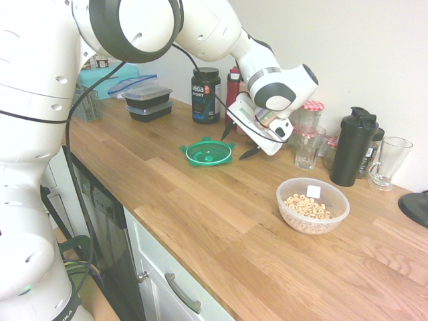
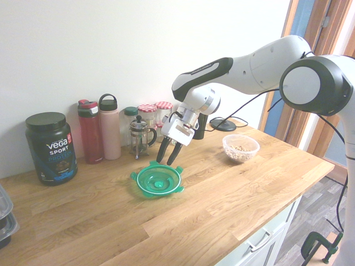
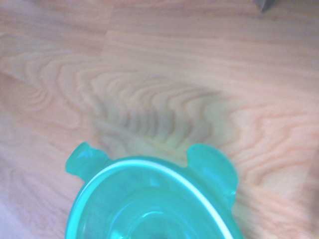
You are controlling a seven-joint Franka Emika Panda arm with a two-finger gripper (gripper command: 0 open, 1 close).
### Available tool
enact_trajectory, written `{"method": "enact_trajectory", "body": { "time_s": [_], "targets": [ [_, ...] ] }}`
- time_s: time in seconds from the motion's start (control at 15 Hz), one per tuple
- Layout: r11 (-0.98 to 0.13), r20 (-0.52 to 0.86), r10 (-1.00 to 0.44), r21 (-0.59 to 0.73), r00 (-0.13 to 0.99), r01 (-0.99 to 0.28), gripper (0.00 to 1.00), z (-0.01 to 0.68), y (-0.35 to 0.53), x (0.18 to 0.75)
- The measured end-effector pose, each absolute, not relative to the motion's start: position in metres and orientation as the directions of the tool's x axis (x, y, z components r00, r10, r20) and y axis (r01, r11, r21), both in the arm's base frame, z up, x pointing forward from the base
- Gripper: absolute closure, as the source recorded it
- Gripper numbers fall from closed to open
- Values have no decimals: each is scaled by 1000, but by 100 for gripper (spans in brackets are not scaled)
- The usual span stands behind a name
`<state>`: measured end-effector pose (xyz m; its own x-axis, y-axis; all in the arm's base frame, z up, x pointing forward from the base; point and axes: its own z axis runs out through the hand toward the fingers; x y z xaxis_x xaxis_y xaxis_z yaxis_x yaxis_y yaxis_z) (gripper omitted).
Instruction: Cover the lid of food container
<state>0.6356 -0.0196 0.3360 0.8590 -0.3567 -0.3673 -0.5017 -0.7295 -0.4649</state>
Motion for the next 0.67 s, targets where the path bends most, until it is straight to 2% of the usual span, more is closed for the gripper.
{"method": "enact_trajectory", "body": {
  "time_s": [0.4,0.47,0.67],
  "targets": [
    [-737,-402,-318,-465,859,-490,0,321,0,632],
    [-738,-417,-310,-460,854,-493,100,320,2,630],
    [-741,-447,-302,-446,842,-502,100,318,5,626]
  ]
}}
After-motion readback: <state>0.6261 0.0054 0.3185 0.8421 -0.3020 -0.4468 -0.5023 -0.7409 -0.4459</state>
